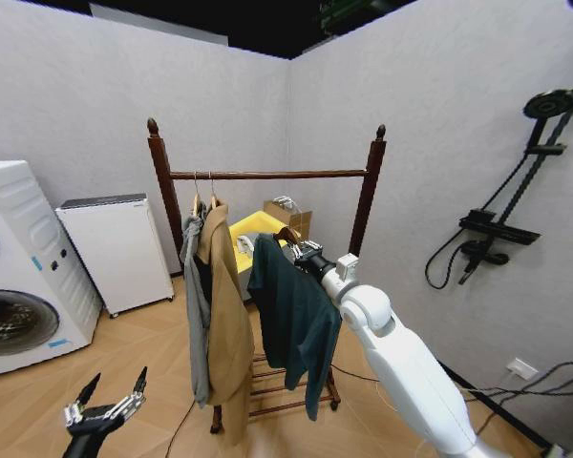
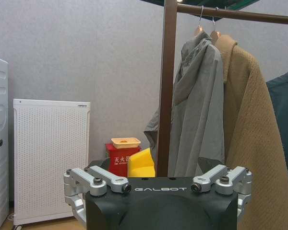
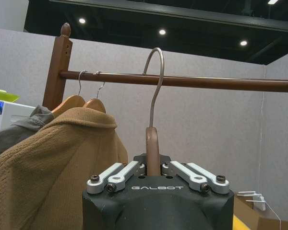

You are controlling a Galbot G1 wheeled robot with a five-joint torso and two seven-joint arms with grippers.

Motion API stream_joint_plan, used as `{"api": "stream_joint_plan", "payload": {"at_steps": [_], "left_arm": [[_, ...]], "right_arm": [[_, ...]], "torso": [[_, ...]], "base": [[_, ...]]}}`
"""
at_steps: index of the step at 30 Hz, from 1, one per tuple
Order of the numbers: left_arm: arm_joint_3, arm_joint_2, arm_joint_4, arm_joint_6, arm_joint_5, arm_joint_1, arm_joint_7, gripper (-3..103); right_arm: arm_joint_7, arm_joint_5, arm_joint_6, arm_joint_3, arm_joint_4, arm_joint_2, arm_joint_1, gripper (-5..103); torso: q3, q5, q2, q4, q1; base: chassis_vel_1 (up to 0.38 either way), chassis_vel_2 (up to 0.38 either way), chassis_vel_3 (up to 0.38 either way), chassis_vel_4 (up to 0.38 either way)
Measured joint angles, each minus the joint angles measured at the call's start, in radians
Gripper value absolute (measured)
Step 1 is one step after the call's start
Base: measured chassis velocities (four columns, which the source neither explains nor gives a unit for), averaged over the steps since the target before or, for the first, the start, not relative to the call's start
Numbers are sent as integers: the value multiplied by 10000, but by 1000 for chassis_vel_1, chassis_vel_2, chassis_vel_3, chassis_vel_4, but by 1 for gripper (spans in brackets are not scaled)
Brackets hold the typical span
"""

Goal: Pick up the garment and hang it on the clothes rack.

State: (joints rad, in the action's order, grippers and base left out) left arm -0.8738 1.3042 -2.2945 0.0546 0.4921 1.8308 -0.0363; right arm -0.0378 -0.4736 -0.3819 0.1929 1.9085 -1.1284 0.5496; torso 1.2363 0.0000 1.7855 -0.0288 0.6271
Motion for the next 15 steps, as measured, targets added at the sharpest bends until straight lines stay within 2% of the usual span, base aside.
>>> {"api": "stream_joint_plan", "payload": {"at_steps": [15], "left_arm": [[0, 0, 0, 0, 0, 0, 0, 100]], "right_arm": [[-187, -59, 104, 184, 305, 339, 309, 10]], "torso": [[0, -1, -1, -2, 1]], "base": [[-68, 54, 71, -64]]}}
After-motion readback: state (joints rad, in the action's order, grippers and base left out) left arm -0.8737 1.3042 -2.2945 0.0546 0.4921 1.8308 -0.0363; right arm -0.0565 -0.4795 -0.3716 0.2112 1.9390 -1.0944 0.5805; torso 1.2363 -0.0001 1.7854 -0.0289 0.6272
